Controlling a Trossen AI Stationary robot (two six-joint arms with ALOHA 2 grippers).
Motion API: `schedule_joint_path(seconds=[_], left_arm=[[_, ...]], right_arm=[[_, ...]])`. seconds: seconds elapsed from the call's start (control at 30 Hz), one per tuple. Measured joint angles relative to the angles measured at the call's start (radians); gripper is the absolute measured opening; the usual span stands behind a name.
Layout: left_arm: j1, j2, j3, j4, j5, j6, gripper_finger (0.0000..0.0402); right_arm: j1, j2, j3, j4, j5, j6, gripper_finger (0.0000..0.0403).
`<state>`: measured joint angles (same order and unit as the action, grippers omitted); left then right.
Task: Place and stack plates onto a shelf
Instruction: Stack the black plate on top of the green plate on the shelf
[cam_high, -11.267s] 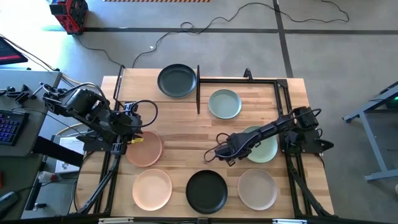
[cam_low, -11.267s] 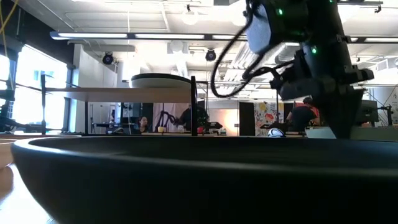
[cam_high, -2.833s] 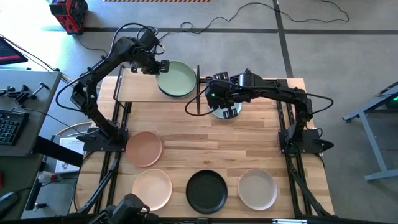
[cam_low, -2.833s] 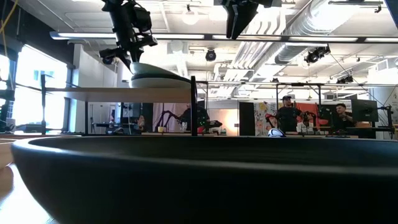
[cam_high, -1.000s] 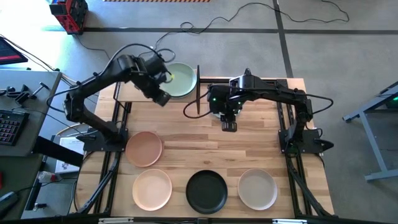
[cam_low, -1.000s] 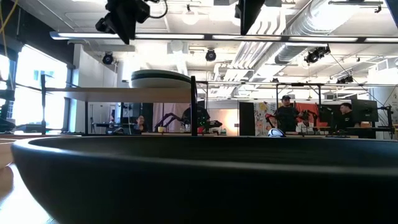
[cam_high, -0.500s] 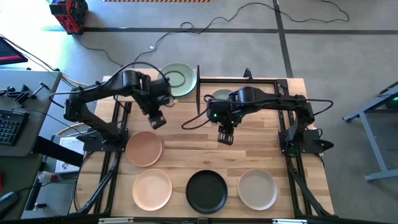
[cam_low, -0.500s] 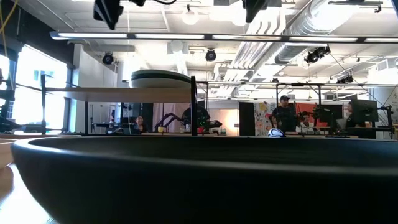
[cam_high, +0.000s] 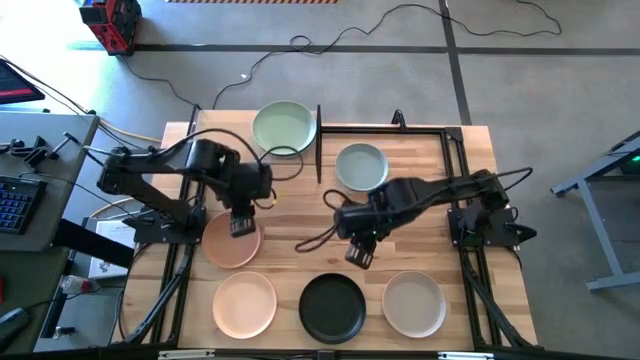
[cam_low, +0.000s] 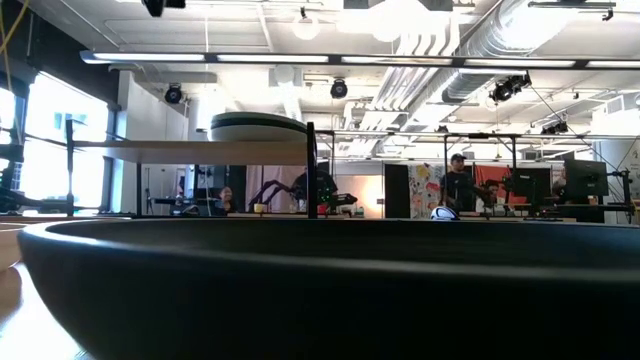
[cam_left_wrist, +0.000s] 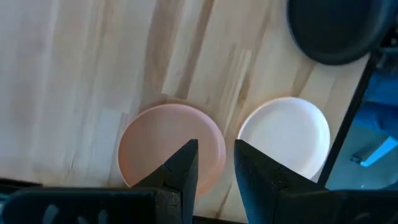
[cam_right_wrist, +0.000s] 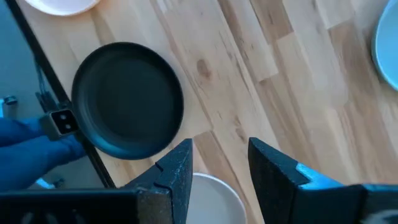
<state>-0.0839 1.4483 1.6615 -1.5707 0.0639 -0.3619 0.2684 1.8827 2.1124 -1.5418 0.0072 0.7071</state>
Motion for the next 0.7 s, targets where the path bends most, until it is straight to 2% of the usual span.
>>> schedule_joint_path(seconds=[0.3,0.7], left_arm=[[-0.132,0.0,0.0,0.021,-0.054,-0.005,0.009],[-0.259,0.0,0.0,0.062,-0.054,-0.038,0.009]], right_arm=[[0.09,0.085,0.0,0.012,0.017,0.122,0.0133],[0.132,0.215,0.0,0.045,0.038,0.089,0.0133]])
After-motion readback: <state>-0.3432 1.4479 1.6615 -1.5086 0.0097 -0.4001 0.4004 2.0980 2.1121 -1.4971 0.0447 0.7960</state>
